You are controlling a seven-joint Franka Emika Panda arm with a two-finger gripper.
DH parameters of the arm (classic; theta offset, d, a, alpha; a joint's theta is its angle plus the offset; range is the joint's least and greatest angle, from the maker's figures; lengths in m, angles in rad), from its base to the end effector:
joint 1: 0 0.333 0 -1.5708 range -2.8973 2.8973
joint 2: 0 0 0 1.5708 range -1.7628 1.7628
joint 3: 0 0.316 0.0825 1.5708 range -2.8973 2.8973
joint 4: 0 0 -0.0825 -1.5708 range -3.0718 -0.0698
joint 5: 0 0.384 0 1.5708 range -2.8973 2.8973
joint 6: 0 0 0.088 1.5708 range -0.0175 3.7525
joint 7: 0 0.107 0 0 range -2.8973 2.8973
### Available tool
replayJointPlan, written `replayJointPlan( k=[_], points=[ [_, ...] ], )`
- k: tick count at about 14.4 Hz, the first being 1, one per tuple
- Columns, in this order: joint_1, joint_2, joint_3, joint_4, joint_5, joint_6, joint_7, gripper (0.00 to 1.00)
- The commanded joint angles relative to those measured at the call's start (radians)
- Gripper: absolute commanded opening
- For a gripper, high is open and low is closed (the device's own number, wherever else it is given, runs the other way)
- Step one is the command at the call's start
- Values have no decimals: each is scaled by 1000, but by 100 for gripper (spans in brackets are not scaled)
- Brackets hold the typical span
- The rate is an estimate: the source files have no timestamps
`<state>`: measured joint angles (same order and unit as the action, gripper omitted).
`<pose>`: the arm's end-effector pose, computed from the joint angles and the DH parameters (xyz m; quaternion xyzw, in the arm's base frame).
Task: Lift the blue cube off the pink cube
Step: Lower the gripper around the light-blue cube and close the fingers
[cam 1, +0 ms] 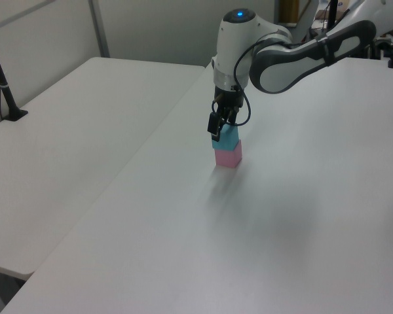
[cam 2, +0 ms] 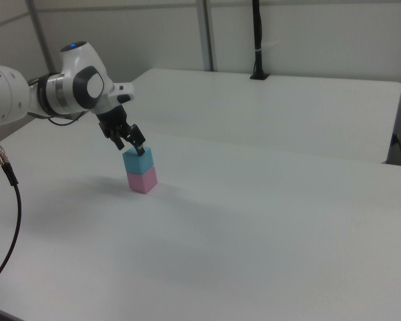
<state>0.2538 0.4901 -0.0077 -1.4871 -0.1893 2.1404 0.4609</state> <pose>0.6917 0.1664 0.4064 0.9911 -0.0617 0.1056 0.0519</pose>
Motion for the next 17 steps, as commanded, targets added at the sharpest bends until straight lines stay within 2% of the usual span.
replayJointPlan(
  k=[1, 9, 17],
  points=[
    [12, -34, 12, -2, -1, -4, 30, 100],
    [-14, -31, 3, -25, -15, -5, 12, 100],
    [-10, -15, 3, -59, -21, -2, -41, 99]
  ],
)
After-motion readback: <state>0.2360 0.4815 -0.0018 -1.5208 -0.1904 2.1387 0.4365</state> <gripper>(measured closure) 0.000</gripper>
